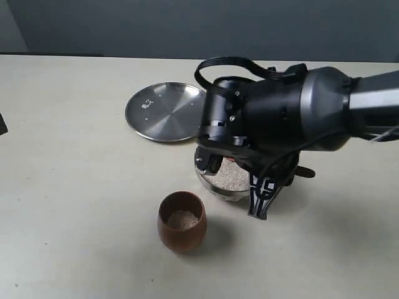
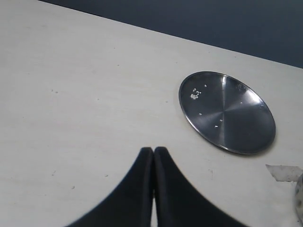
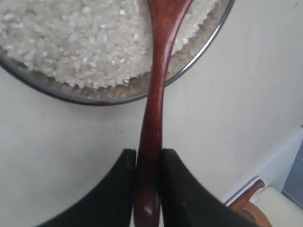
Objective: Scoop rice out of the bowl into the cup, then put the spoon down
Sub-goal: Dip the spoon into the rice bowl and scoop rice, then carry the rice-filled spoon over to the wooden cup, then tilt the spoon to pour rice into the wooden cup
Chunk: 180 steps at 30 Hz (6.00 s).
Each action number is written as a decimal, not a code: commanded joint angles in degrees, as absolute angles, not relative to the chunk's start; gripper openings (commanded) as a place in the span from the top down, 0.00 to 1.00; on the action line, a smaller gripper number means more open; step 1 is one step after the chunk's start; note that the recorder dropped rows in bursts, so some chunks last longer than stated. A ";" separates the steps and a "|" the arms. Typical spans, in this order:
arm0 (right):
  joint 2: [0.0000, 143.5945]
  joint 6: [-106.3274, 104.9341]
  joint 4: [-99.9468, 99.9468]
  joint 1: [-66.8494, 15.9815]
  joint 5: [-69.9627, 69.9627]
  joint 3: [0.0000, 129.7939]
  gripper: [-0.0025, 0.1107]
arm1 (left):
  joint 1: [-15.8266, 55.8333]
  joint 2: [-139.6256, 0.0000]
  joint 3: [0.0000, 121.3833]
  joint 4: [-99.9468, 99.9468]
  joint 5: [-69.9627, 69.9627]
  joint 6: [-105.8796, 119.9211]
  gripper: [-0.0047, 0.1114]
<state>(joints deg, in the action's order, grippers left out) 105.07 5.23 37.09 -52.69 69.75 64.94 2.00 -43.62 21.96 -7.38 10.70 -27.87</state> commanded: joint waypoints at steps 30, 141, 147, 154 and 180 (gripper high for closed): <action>99.16 8.95 20.35 -47.99 68.93 65.26 0.98 | 1.83 -43.76 22.32 -7.10 10.29 -27.82 0.96; 82.60 4.85 5.43 -56.13 58.55 56.14 0.98 | 1.83 -43.76 22.32 -7.50 10.28 -27.82 0.96; 82.60 4.63 8.35 -56.13 58.19 56.14 0.98 | 1.83 -43.76 22.32 -7.50 10.30 -27.82 0.96; 82.60 0.00 8.60 -56.13 58.60 56.14 0.98 | 1.83 -43.76 22.32 -7.50 10.30 -27.82 0.96; 86.59 -3.17 12.12 -56.13 59.29 56.14 0.98 | 1.83 -43.76 22.32 -7.50 10.30 -27.82 0.96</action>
